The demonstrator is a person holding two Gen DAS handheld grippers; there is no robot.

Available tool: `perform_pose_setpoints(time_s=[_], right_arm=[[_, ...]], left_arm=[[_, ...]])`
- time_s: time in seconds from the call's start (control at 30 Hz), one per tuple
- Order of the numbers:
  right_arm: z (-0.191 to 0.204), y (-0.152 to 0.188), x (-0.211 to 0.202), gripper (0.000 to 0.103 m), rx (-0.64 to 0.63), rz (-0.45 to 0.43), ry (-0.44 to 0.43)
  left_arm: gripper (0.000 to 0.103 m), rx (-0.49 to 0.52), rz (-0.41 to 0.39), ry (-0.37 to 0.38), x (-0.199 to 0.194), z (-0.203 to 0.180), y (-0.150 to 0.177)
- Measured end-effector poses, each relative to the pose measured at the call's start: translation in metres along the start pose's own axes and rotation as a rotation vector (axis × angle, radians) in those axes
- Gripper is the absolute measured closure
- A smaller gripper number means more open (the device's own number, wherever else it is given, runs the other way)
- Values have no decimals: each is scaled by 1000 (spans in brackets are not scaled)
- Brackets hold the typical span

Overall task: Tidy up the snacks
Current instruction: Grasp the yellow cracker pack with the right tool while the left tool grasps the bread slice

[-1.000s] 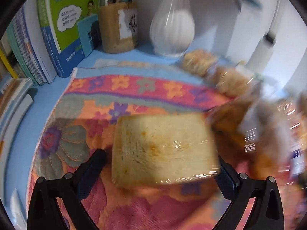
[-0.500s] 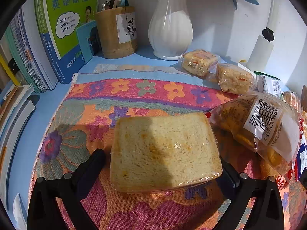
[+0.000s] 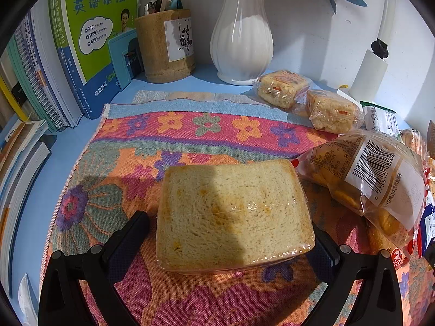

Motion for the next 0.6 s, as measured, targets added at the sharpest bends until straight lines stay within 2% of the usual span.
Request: perform_pose_setpoints(time_s=[0.6], right_arm=[[0, -1, 1, 0, -7, 10, -2]], left_arm=[[0, 0, -1, 1, 0, 0, 0]])
Point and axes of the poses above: each gripper's, at about its wrist camera, not at the fingertips, and x roughly the way its jaws point, z to its left, y to its underside, the point moved 5 cm from there along x, roughly the way its jaws point, and after that the axes turned 12 degrees about -x, right-handed, at the moved point
